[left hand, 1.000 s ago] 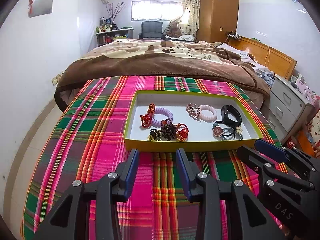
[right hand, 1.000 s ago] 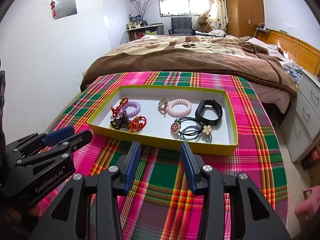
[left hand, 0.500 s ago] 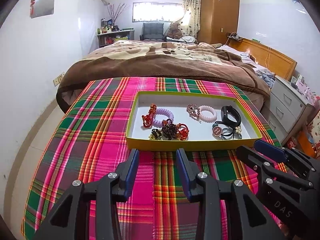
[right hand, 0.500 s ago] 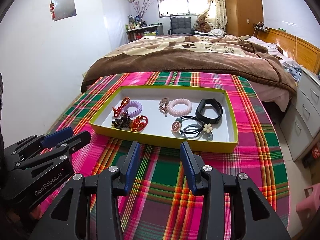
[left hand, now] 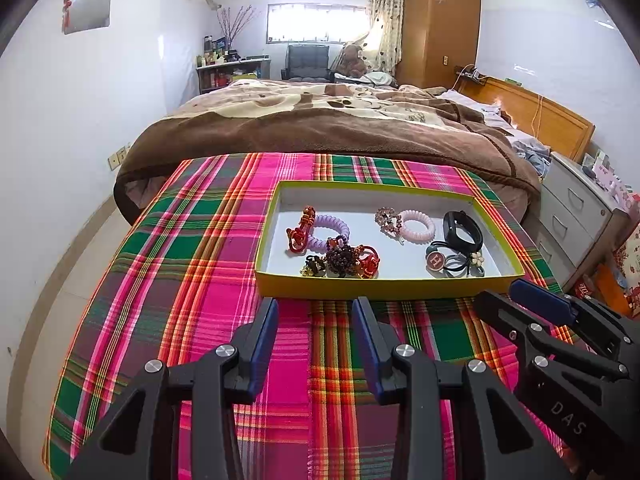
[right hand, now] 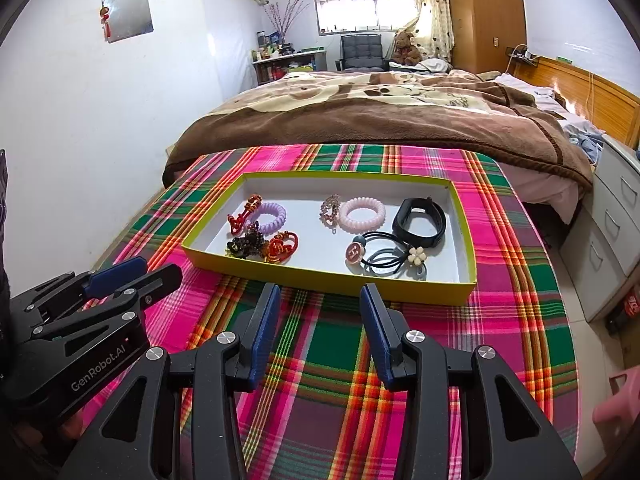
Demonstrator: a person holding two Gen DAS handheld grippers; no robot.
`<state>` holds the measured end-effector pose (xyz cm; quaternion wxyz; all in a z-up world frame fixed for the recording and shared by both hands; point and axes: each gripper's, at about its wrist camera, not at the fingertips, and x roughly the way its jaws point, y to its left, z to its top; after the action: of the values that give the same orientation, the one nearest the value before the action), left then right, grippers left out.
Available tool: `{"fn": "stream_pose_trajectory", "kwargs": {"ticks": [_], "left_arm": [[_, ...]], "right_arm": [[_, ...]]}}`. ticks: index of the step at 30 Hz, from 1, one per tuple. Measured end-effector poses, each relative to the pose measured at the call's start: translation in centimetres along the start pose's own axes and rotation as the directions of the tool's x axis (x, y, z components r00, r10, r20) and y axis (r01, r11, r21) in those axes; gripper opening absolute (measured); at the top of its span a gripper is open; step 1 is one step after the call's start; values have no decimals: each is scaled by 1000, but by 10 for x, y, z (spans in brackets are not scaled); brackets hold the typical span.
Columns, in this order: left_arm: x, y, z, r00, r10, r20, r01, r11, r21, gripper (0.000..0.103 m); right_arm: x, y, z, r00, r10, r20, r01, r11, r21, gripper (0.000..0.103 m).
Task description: Organize jewelry
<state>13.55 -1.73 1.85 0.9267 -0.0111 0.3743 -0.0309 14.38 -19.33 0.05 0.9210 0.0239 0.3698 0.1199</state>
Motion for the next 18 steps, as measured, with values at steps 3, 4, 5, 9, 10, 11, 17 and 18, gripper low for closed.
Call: {"fn": "stream_pose_trajectory", "kwargs": {"ticks": [3,4,5,9,10,11,17,18], "left_arm": [[0,0,0,1000,0,-1,0,1000,-1,38],[1,1,0,1000,1,-3,-1,1000,-2,38],[1,1,0,1000,2,-2,-2,1000,-3,38],[1,1,0,1000,0,-5,0,1000,0,38],[2,1,0,1000,0,-7,0,1000,1,38],[2,1,0,1000,1,-8,-1,1000,-1,38],[2,0,-1,1000,-1,-9,1,1000,1,38],[1,-1,-2,1000,0,-8,0,1000,1,38]], "right_arm": [[0,0,0,1000,-2,0,2,1000,0,42],[-1,0,-1,1000,-2,0,2,1000,2,42],[-1,0,0,1000,-2,1,2,1000,3,42],[-1,0,0,1000,-3,3,3,1000,4,42],[-2,-1,0,1000,-2,3,2,1000,7,42],[-2,-2,0,1000,-1,2,1,1000,7,42],[-2,-3,-1,1000,-1,-1,1,1000,9,42],[-2,-3,-1,1000,-1,-2,1,1000,7,42]]}}
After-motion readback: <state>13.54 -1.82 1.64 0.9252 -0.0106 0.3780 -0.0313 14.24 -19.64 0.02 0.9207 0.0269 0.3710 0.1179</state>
